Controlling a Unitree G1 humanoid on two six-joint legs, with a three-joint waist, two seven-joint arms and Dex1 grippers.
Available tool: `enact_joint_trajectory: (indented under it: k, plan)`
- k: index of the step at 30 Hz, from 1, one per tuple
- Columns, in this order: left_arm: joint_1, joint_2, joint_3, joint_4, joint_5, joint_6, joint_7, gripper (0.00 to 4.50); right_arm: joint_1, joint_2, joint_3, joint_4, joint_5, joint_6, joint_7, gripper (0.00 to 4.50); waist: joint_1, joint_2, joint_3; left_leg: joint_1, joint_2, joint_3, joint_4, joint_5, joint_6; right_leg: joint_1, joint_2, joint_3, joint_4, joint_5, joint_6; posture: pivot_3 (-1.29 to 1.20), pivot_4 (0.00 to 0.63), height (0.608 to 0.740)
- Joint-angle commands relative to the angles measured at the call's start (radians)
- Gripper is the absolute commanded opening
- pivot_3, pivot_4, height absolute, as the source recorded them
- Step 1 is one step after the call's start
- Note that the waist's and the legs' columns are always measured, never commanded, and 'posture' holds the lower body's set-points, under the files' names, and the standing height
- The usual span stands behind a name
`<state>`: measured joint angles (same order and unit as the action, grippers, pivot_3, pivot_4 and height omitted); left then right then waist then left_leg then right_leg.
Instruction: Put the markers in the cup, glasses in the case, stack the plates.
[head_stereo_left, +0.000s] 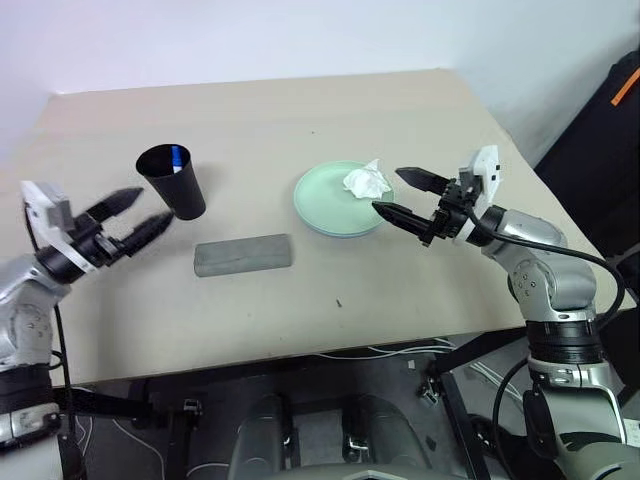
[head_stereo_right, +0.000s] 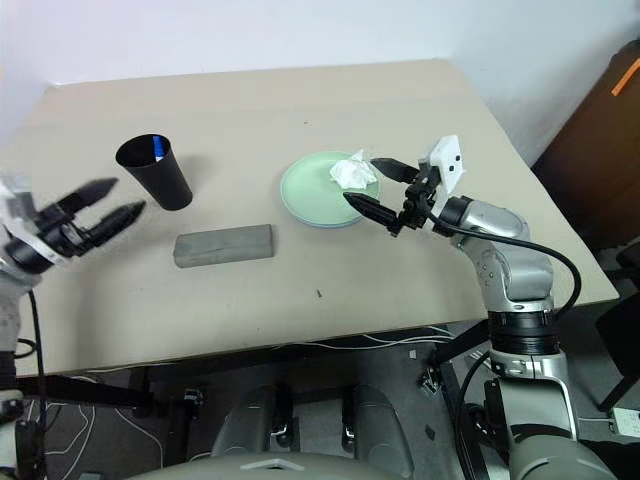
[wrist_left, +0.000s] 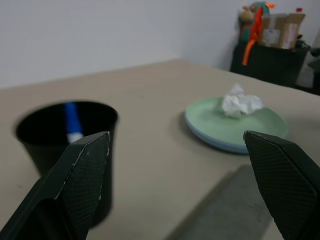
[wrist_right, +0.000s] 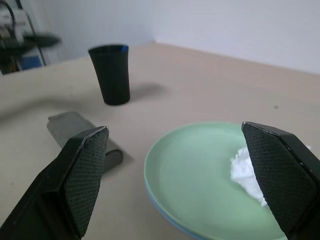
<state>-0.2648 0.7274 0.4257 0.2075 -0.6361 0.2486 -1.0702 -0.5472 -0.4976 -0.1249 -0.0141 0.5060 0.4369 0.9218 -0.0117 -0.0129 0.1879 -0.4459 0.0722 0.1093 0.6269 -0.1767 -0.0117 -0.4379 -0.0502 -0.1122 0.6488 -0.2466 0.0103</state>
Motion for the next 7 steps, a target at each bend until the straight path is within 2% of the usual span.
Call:
enact_joint_trajectory:
  k: [1, 7]
  plan:
    - [0.013, -0.021, -0.019, -0.038, 0.026, -0.045, 0.0, 4.48, 0.018, -0.005, -0.025, -0.034, 0.038, -0.02, 0.019, 4.5, 0.0, 0.0, 0.0, 0.0, 0.0, 0.0, 0.0, 0.0, 0.0, 0.0, 0.0, 0.0, 0.0, 0.0, 0.0, 0.0, 0.15, 0.74]
    - [0.009, -0.068, -0.046, -0.026, 0.039, -0.063, 0.012, 4.48, 0.03, -0.022, -0.031, -0.041, 0.046, -0.018, 0.019, 4.5, 0.0, 0.0, 0.0, 0.0, 0.0, 0.0, 0.001, 0.0, 0.0, 0.0, 0.0, 0.0, 0.0, 0.0, 0.0, 0.0, 0.15, 0.74]
